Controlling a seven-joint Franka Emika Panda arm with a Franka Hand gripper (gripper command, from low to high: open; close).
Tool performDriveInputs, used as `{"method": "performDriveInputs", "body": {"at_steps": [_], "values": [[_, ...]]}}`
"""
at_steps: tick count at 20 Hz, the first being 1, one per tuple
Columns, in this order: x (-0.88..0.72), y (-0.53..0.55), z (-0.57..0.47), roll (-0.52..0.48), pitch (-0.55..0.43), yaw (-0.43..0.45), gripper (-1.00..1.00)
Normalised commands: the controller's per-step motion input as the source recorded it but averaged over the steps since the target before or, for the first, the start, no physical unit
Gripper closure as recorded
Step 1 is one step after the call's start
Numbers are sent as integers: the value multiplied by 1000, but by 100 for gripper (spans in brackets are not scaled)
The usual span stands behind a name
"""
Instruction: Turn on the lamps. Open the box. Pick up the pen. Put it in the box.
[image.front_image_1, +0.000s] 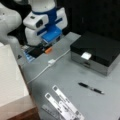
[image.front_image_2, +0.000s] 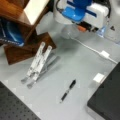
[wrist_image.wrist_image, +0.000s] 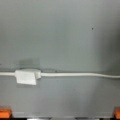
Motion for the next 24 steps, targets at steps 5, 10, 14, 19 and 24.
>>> {"method": "performDriveInputs", "body": {"at_steps": [5, 10, 14, 19, 24], "values": [[-9, 28, 25, -33, 68, 158, -100], [-8, 50, -5, -76, 52, 138, -100], [-161, 65, 29, -90, 92, 130, -100], [-230, 44, 44, -71, 58, 119, -100], [-322, 149, -83, 0, 26, 85, -100]]}}
